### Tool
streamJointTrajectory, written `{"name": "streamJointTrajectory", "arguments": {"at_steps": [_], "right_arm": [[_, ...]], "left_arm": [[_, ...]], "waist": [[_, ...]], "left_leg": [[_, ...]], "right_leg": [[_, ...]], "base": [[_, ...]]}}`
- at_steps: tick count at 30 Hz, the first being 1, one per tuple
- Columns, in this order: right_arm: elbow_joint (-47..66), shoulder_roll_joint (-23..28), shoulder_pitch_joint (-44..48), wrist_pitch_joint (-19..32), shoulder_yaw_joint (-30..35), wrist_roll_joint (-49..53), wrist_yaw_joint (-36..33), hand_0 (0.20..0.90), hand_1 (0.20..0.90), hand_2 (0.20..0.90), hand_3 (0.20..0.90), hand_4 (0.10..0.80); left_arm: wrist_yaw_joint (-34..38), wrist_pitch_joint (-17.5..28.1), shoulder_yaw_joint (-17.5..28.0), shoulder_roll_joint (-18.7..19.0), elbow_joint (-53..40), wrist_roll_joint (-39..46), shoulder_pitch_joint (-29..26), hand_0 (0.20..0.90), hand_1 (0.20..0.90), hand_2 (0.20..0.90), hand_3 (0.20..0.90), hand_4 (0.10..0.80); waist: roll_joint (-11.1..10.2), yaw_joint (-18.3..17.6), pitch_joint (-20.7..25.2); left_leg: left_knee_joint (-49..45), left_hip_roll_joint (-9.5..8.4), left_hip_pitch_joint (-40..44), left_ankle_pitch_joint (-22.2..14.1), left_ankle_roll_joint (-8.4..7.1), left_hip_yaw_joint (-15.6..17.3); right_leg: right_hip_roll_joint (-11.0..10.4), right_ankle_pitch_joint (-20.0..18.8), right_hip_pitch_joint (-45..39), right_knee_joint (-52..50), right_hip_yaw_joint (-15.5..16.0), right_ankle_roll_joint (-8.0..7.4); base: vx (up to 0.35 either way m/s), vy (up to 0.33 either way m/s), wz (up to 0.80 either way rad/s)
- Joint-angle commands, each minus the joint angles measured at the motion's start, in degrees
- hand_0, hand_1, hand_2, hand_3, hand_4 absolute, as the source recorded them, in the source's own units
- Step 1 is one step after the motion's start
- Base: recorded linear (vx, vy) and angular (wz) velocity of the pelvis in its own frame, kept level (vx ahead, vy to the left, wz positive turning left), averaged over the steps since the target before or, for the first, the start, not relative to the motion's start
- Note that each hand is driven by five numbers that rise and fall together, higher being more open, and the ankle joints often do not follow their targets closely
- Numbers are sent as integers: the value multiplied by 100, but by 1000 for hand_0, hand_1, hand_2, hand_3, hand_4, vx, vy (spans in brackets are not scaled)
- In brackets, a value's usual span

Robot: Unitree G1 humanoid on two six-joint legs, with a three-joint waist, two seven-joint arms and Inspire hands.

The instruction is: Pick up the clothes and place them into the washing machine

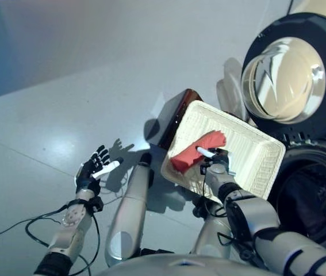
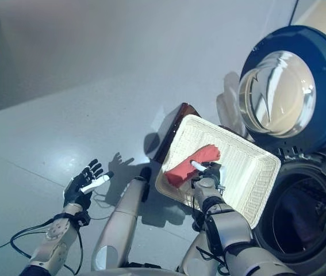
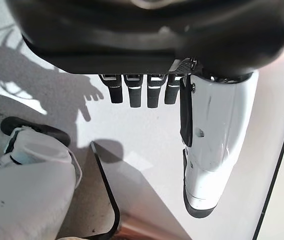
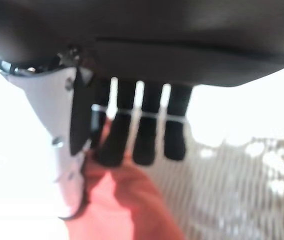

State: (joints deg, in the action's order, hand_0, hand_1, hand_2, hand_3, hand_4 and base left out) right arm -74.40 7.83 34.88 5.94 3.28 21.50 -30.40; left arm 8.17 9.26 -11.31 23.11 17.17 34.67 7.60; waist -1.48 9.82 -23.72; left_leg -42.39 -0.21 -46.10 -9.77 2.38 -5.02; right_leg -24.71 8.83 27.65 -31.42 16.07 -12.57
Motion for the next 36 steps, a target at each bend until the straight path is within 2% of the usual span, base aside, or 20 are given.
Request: {"name": "streamJointTrajectory", "arguments": {"at_steps": [1,7,8,9,17,22,26,28,33,34,36], "right_arm": [[242,574,-362,655,577,852,-152,200,200,200,200,300],[744,496,-865,1518,1530,2651,228,200,200,200,200,300],[742,497,-874,1526,1532,2669,244,200,200,200,200,300],[851,471,-914,1821,1929,3379,349,200,200,200,200,300],[936,745,-607,2338,2724,4866,665,200,200,200,200,300],[903,1213,-249,2393,2782,4913,578,200,200,200,200,300],[981,1659,144,2680,3044,5282,517,200,200,200,200,300],[837,1897,285,2622,2999,5197,427,200,200,200,200,300],[693,2198,343,2269,2542,4641,417,200,200,200,200,300],[710,2186,264,2163,2374,4344,419,900,900,900,900,800],[746,2298,97,1860,1920,3239,165,900,900,900,900,800]], "left_arm": [[-1,477,282,102,-309,48,171,900,900,900,900,800],[-32,502,317,-55,-149,163,208,900,900,900,900,800],[-33,505,310,-51,-144,165,205,900,900,900,900,800],[-60,492,262,-92,-135,239,221,900,900,900,900,800],[-210,406,-8,-154,-85,479,235,900,900,900,900,800],[-317,390,-200,-132,-116,534,271,900,900,900,900,800],[-398,375,-413,-113,-213,575,325,900,900,900,900,800],[-437,380,-507,-135,-169,628,326,900,900,900,900,800],[-469,424,-563,-177,-66,650,337,900,900,900,900,800],[-484,436,-542,-199,-62,647,340,900,900,900,900,800],[-471,495,-484,-217,-57,595,352,900,900,900,900,800]], "waist": [[56,64,90],[99,-168,89],[98,-156,87],[160,-233,75],[434,-379,-16],[574,-412,-1],[798,-476,66],[894,-497,98],[983,-547,95],[990,-590,80],[968,-636,68]], "left_leg": [[345,365,90,96,-532,-304],[166,447,136,-13,-551,-186],[159,451,139,-18,-551,-183],[133,480,165,-49,-557,-137],[37,567,201,-85,-573,20],[158,600,254,-15,-609,111],[249,604,276,32,-664,144],[235,615,276,25,-677,173],[270,668,330,50,-702,242],[327,684,367,76,-705,266],[378,697,391,117,-714,294]], "right_leg": [[-249,-1104,38,432,-205,-52],[-246,-977,113,336,-350,-25],[-244,-973,114,331,-356,-26],[-245,-943,154,310,-424,-20],[-200,-749,544,21,-805,44],[-199,-688,709,-59,-962,68],[-204,-573,901,-236,-1130,89],[-182,-529,960,-304,-1201,96],[-159,-540,1058,-369,-1293,99],[-131,-558,1084,-364,-1317,106],[-109,-588,1100,-347,-1346,124]], "base": [[-69,50,-21],[-2,30,-11],[-5,24,-22],[-9,17,-26],[-32,19,-24],[-23,-2,-15],[-26,1,-13],[-16,28,-11],[-19,5,-5],[-27,-10,-8],[-29,-10,-9]]}}
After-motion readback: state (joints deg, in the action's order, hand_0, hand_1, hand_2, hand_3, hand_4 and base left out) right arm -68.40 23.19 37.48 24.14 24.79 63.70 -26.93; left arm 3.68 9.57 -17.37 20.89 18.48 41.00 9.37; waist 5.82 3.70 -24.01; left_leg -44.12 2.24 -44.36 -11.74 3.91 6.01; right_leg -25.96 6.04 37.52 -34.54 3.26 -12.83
